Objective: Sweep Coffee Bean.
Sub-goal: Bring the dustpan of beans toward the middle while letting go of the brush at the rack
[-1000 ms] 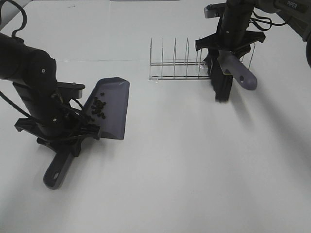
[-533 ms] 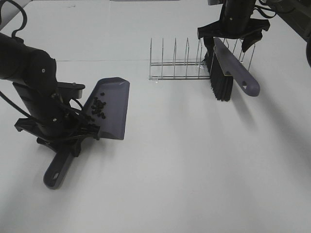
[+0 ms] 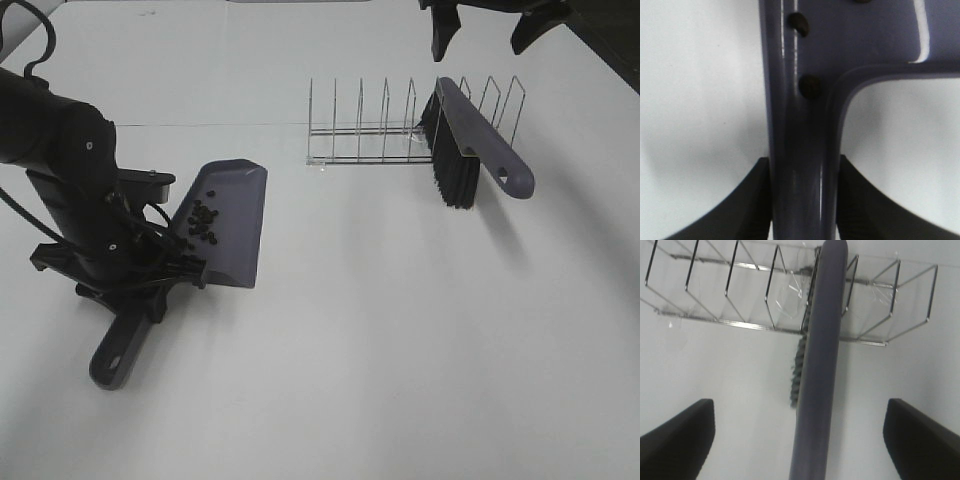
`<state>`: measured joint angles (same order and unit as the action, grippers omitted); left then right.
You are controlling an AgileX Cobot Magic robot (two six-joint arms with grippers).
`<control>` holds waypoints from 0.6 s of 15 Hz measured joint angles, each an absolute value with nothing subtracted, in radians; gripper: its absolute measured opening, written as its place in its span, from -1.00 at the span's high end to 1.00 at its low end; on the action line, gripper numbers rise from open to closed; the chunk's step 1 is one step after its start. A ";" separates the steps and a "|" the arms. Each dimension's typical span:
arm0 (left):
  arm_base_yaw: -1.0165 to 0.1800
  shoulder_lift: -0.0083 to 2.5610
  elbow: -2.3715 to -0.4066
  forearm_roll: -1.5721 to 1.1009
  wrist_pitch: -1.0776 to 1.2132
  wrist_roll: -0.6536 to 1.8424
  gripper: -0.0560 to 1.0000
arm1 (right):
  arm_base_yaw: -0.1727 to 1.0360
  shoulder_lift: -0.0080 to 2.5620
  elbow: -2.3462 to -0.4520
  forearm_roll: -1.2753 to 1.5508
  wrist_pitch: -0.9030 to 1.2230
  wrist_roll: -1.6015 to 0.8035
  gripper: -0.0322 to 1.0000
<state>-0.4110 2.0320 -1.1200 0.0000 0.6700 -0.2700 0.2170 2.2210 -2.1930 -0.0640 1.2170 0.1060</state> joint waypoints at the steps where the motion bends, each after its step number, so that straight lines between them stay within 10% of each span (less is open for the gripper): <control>1: -0.411 2.032 -1.120 0.000 0.670 -0.270 0.24 | 0.217 2.143 -2.079 -0.058 1.217 0.098 -0.63; 9: -0.434 2.016 -1.120 -0.047 0.645 -0.272 0.24 | 0.218 1.474 -1.295 -0.014 1.219 0.097 -0.60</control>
<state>-0.4340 2.0160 -1.1200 -0.0470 0.6450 -0.2720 0.2180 1.4740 -1.2950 -0.0140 1.2190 0.0970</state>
